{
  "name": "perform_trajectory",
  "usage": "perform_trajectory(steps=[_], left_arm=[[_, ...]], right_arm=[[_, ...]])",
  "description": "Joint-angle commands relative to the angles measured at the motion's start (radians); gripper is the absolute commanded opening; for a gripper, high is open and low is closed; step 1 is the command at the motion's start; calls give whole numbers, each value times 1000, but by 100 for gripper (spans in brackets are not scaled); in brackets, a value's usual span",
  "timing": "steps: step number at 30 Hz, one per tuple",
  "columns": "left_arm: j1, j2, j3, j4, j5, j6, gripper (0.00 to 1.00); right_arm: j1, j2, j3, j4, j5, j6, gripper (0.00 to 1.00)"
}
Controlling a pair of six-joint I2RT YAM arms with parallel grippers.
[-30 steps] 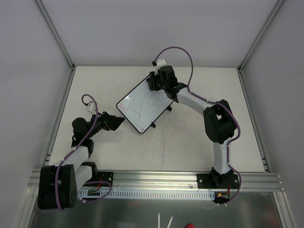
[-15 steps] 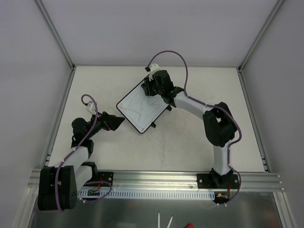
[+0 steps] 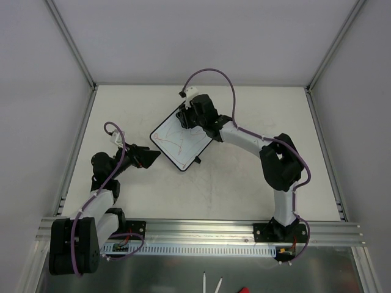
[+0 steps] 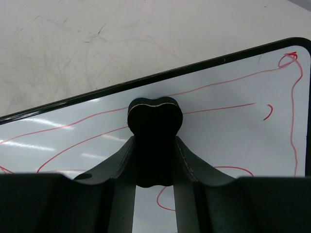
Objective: Erase the whiteboard
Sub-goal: Erase the whiteboard at the whiteboard stand.
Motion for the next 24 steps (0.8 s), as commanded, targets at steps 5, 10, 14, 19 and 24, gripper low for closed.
perform_trajectory(steps=[5,10,14,19,24], left_arm=[[-9,-102,-1,-19,-29,40,91],[-5,-172,-22,-53,-86,44,95],[9,-198,-32,-71,-112,27,96],[56,-188,-39,-91,-154,-45,98],[124,-137,30,-159,-141,-154,98]], right_arm=[[32,-111,-28,-39,41,0,0],[34,-216,-34,-83,70,0,0],[34,-281,-39,-111,101,-2,0],[32,-320,-62,-114,96,-5,0],[40,-315,-91,-143,44,-2,0]])
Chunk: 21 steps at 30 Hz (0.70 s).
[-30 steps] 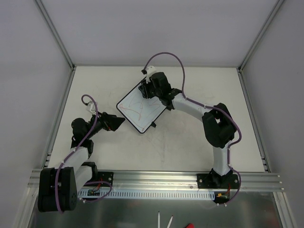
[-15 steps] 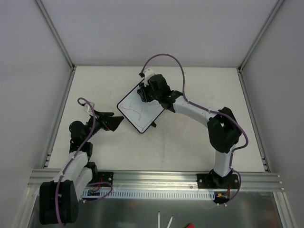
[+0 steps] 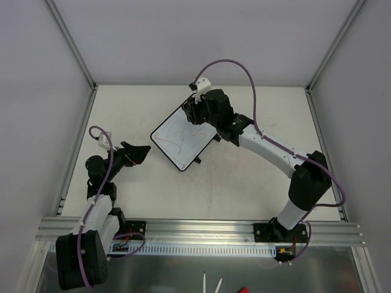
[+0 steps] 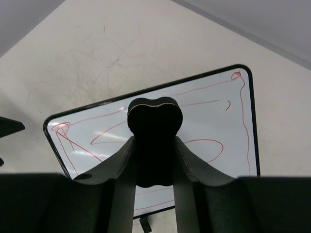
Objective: Erase the whiteboard
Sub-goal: Erase the whiteboard at the whiteboard stand.
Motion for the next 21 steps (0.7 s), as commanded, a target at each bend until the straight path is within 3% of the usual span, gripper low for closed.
perform_trajectory(steps=[1,9,16,21], left_arm=[[31,13,69,-36,-6,-97,98],[34,1,168,-204,-191,-163,99],[34,155,231,-311,-294,-156,98],[33,301,303,-320,-274,-157,96]], right_arm=[[15,-11,-38,-22,-28,-1,0],[87,-2,-69,-10,-53,-10,0],[155,24,-35,-10,-53,-12,0],[176,50,-18,-13,-90,-10,0]])
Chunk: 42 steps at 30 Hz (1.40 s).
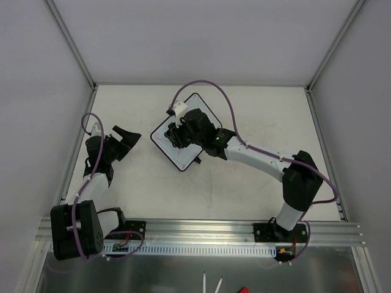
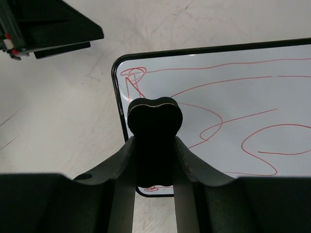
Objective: Erase the whiteboard
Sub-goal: Erase the whiteboard at the whiteboard stand.
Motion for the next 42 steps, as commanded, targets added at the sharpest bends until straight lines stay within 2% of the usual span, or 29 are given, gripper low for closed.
perform_trajectory(steps=[1,3,9,13,19,22,26,27,30,34,37,42], left_arm=[[6,102,83,-14,0,-8,95],[2,148,116,39,58,9,86],[0,293,129,271,216,1,79],[0,442,136,551,347,-68,73],[-8,587,124,858,442,-145,70],[-15,618,139,874,457,-140,66],[-34,655,159,934,494,-154,38],[-35,659,165,946,506,-158,29],[-43,673,181,933,516,-155,10],[-46,701,187,952,523,-166,6],[-52,711,187,969,526,-169,0],[-66,730,184,975,530,-162,0]], right_arm=[[13,17,55,19,-35,-8,0],[18,26,68,16,-47,-8,0],[29,61,103,-4,-57,-13,0],[39,98,172,-55,-53,-19,0],[45,138,206,-70,-41,-19,0],[44,161,226,-91,-40,-17,0],[47,208,287,-142,-37,-17,0],[45,213,292,-142,-34,-17,0],[47,222,295,-144,-27,-16,0],[48,227,304,-142,-23,-17,0],[47,231,312,-142,-24,-17,0],[48,242,328,-148,-24,-17,0]])
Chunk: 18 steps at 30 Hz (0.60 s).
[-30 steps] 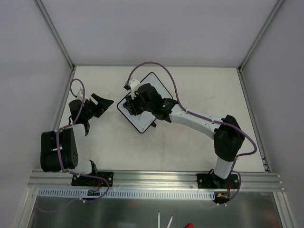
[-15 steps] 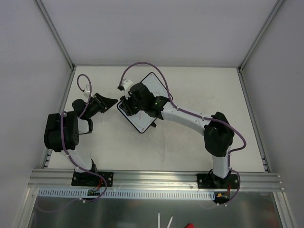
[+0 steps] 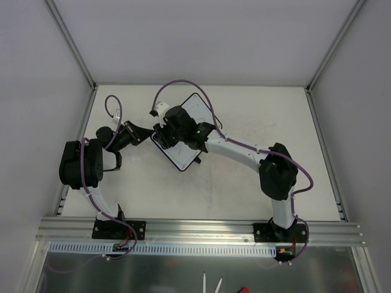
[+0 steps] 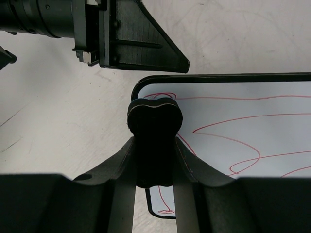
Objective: Erase the whiteboard
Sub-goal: Erase the whiteboard at the whiteboard stand.
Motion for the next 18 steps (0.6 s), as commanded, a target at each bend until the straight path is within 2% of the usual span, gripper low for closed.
perform_trajectory(steps=[1,18], left_arm=[[-18,13,18,166,35,14,0],[-52,-26,0,242,70,4,0]], right_arm=[[7,8,59,6,15,-13,0],[7,60,117,-32,66,-24,0]])
